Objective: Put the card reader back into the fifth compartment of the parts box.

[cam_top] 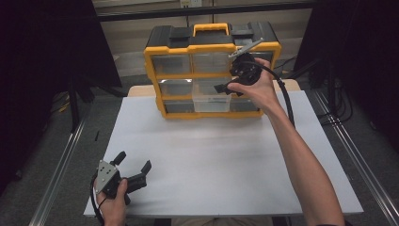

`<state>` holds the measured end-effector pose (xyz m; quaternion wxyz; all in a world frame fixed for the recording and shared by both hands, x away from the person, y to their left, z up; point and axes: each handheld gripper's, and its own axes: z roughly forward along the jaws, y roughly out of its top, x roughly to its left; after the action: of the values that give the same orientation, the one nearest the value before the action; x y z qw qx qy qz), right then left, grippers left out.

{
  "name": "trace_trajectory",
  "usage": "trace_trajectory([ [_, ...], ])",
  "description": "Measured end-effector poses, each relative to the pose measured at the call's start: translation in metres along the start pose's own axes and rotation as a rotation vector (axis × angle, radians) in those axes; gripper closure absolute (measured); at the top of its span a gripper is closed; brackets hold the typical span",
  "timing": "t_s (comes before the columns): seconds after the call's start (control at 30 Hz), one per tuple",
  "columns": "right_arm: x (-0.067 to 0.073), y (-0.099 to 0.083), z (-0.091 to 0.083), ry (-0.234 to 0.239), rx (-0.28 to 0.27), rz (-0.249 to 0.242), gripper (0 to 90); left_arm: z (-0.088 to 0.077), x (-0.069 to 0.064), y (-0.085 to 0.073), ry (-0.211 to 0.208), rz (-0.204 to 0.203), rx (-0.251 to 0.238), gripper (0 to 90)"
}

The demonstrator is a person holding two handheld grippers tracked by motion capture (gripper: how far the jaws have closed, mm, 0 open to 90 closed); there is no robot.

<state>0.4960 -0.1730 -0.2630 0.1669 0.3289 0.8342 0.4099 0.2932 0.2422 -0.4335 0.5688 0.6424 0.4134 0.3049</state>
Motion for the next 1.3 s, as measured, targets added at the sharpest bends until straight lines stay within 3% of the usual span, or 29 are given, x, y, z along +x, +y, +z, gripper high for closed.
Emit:
trace_trajectory([
  [0.27, 0.003, -0.019, -0.004, 0.000, -0.051, 0.027, 3.0, 0.000, 0.001, 0.000, -0.001, -0.004, -0.005, 1.5],
  [0.53, 0.009, -0.044, -0.012, -0.031, -0.109, 0.069, 3.1, -0.001, 0.001, 0.000, -0.002, -0.002, -0.005, 1.5],
  [0.67, 0.012, -0.059, -0.014, -0.084, -0.138, 0.093, 3.1, -0.001, 0.000, 0.000, -0.005, -0.004, -0.006, 1.5],
  [0.73, 0.013, -0.067, -0.017, -0.106, -0.170, 0.117, 3.0, 0.000, -0.001, 0.000, -0.005, -0.008, -0.009, 1.5],
  [0.83, 0.014, -0.078, -0.021, -0.101, -0.219, 0.152, 2.4, 0.000, 0.000, 0.000, -0.003, -0.007, 0.000, 1.5],
  [0.9, 0.016, -0.085, -0.024, -0.140, -0.250, 0.159, 2.0, 0.000, 0.000, 0.000, -0.001, -0.007, -0.004, 1.5],
  [1.1, 0.021, -0.104, -0.031, -0.200, -0.284, 0.164, 1.6, -0.001, 0.001, 0.000, 0.002, -0.004, -0.005, 1.4],
  [1.3, 0.026, -0.126, -0.032, -0.209, -0.291, 0.200, 1.6, -0.001, 0.000, 0.000, -0.001, -0.006, -0.004, 1.4],
])
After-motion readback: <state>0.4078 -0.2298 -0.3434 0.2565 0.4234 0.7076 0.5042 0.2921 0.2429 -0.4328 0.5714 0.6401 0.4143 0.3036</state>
